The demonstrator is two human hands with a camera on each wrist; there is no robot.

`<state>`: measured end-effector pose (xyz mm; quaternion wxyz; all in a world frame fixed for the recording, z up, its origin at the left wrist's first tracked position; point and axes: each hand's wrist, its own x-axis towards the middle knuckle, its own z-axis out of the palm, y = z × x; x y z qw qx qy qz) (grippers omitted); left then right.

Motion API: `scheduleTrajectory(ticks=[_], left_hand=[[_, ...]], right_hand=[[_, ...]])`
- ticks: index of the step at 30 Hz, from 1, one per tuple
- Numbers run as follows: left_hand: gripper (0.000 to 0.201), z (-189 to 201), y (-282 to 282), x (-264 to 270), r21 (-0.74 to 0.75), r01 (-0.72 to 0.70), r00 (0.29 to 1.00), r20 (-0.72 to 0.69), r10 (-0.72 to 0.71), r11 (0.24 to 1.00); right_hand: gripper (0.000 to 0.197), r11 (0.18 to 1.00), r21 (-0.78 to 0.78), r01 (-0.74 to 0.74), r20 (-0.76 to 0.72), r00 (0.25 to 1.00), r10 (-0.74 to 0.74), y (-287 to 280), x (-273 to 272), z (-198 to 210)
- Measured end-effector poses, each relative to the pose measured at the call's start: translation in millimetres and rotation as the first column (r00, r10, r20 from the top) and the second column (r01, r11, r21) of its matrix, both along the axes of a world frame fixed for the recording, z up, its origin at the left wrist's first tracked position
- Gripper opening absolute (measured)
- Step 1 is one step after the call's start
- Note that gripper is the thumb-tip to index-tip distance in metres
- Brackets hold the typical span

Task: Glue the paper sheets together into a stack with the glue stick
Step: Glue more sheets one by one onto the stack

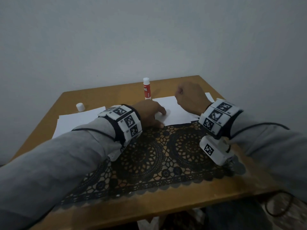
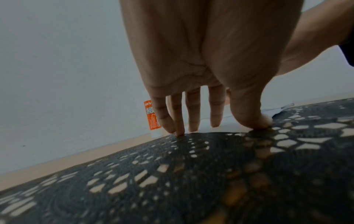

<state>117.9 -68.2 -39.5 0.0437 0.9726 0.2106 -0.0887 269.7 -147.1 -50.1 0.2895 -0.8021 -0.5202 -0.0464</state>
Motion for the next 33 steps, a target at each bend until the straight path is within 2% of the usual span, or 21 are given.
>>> scheduleTrajectory(ticks=[11, 19, 22, 26, 33], left_hand=[[0.053, 1, 4, 5, -0.013, 0.000, 0.999, 0.053, 0.001, 1.000], [0.021, -4, 10, 10, 0.068, 0.029, 0.992, 0.124, -0.037, 0.997], [0.018, -2, 11, 6, 0.086, 0.036, 0.987, 0.154, -0.049, 0.996], [0.018, 6, 11, -15, 0.100, 0.069, 0.985, 0.152, -0.083, 0.993], [0.018, 17, 1, -82, 0.076, 0.172, 0.969, 0.168, -0.183, 0.982]], right_hand=[[0.022, 1.000, 0.007, 0.013, 0.000, 1.000, -0.013, 0, -1, 1], [0.021, 1.000, -0.009, 0.023, 0.038, 0.999, -0.023, 2, -1, 0], [0.019, 0.999, 0.003, 0.032, 0.020, 0.999, -0.032, 2, 0, 0], [0.019, 1.000, 0.009, 0.022, 0.002, 1.000, -0.022, 1, 0, 0], [0.015, 1.000, -0.001, -0.006, -0.013, 1.000, 0.006, 2, -5, -1]])
